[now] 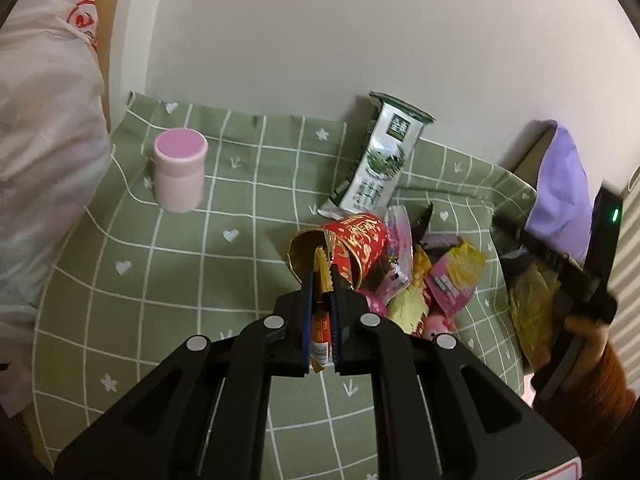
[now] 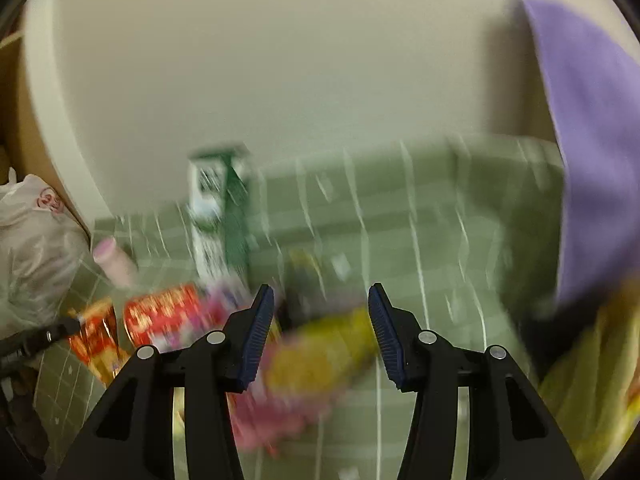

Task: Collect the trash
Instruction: 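Grasp a red snack wrapper with the left gripper while the right grasps the milk carton, then carry the wrapper and milk carton over the trash bag and release the wrapper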

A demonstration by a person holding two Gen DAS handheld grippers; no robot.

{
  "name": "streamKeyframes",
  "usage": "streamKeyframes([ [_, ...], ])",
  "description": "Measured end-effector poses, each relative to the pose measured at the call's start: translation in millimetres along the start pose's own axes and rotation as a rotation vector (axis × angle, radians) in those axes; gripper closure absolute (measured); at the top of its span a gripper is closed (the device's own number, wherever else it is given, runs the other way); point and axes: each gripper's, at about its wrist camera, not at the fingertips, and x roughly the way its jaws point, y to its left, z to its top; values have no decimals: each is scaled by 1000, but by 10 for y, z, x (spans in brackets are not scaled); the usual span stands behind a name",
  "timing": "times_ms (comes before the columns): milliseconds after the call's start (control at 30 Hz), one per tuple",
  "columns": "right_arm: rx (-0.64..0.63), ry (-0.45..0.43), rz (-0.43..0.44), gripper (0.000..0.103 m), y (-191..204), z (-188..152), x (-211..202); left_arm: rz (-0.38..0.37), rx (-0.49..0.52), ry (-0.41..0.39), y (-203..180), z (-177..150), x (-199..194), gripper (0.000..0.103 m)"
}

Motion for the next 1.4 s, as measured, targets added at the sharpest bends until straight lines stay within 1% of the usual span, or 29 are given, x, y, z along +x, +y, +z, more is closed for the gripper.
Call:
streamKeyframes([
  [100,5,-11,70,56,232,210,238,5,-7,-3,53,1,29,96],
  [167,-3,-1,90,56,425,281,471,6,-10,0,93,-32,33,96],
  [233,-6,-2,64,56,565,315,635,4,-16,13,135,-91,60,96],
  [267,4,2,17,54,649,336,770,2,-19,20,155,-121,77,96],
  [300,15,10,-6,46,693,346,838,-1,-26,33,194,-160,104,96],
  [333,30,20,-17,41,750,364,935,-2,-29,39,219,-184,115,96],
  [433,30,28,-38,41,900,401,1114,0,-52,34,301,-202,119,96],
  [500,-17,38,-86,40,1007,412,1219,-3,-71,31,354,-196,114,96],
  [567,-49,72,-111,40,1047,432,1310,-1,-74,28,379,-204,110,96],
  [600,-44,80,-91,44,1027,446,1306,0,-72,31,384,-211,108,96],
  [667,-2,61,-15,46,933,466,1192,-8,-72,31,382,-217,90,96],
  [700,14,54,9,46,876,470,1096,-13,-71,30,377,-212,86,96],
  [800,10,31,59,48,720,468,757,-33,-79,24,353,-180,63,96],
  [833,6,20,64,48,670,461,644,-36,-79,21,336,-168,51,96],
  [1000,-12,-39,72,48,370,399,-39,-56,-55,-10,183,-110,-39,96],
  [1100,1,-75,59,49,182,370,-382,-58,-26,-39,65,-87,-125,96],
  [1200,14,-92,34,49,-29,321,-738,-75,-1,-63,-68,-47,-201,96],
  [1267,30,-90,25,49,-158,297,-923,-90,27,-77,-190,-31,-256,96],
  [1400,23,-98,4,49,-240,204,-1182,-142,100,-111,-489,-15,-355,96],
])
